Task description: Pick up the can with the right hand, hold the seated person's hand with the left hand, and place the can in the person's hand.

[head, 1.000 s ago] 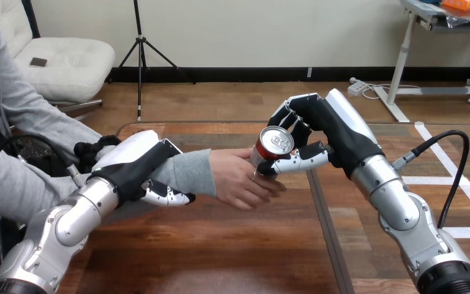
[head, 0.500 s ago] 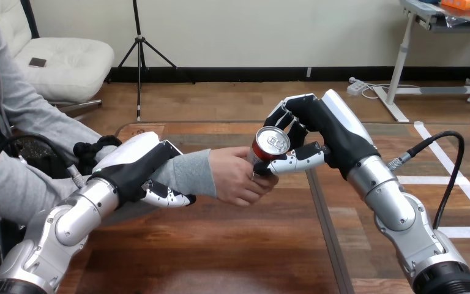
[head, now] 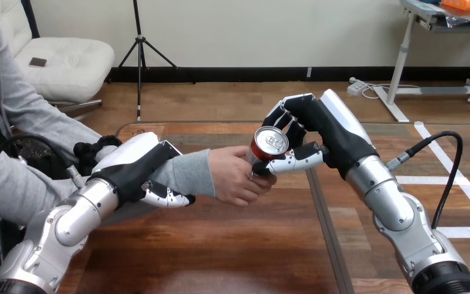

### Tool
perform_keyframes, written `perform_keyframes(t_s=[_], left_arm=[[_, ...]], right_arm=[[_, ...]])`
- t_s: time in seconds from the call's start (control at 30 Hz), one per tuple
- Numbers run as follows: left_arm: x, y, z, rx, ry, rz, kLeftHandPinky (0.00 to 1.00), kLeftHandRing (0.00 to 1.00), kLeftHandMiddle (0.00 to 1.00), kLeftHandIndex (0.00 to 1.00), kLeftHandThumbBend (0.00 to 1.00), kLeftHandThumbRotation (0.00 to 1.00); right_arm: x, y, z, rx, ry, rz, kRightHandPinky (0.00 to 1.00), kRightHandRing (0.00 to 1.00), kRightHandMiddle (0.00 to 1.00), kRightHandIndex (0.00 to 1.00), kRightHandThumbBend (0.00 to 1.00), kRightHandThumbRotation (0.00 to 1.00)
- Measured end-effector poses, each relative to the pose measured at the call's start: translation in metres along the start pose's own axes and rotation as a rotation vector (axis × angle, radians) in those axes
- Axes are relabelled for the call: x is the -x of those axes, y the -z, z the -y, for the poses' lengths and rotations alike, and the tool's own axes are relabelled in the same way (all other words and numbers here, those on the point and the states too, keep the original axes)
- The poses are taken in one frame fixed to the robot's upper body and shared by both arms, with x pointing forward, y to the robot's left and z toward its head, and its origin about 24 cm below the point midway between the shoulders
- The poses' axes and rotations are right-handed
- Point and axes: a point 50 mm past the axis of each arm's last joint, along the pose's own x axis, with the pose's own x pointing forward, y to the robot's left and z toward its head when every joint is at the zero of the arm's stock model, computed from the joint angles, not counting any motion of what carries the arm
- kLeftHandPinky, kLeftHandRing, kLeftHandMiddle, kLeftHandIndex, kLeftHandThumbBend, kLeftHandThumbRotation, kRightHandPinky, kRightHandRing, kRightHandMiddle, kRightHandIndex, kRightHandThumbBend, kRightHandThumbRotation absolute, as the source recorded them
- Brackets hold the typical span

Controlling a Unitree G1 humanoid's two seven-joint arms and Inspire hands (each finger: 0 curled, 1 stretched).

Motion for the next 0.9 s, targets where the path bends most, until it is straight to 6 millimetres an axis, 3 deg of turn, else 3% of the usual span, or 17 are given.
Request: perform_keyframes(t_s=[0.2, 0.43, 0.9], left_arm=[[0.0001, 0.0, -0.0001, 0.003, 0.0, 0.001, 0.13, 0.18, 0.26, 0.32, 0.24, 0.0], [0.0004, 0.0009, -0.0005, 0.023, 0.007, -0.004, 0.17, 0.24, 0.34, 0.4, 0.33, 0.0], [0.0006, 0.0021, -0.0012, 0.055, 0.002, -0.018, 0.2, 0.28, 0.38, 0.43, 0.43, 0.0]], right_arm=[[-0.0002, -0.0002, 0.0001, 0.0, -0.002, 0.001, 0.29, 0.33, 0.38, 0.43, 0.75, 0.0], [-0.0005, -0.0005, 0.0005, 0.001, -0.002, 0.002, 0.29, 0.33, 0.38, 0.43, 0.75, 0.0], [-0.0011, -0.001, 0.0016, 0.002, 0.002, 0.004, 0.3, 0.34, 0.39, 0.43, 0.75, 0.0]])
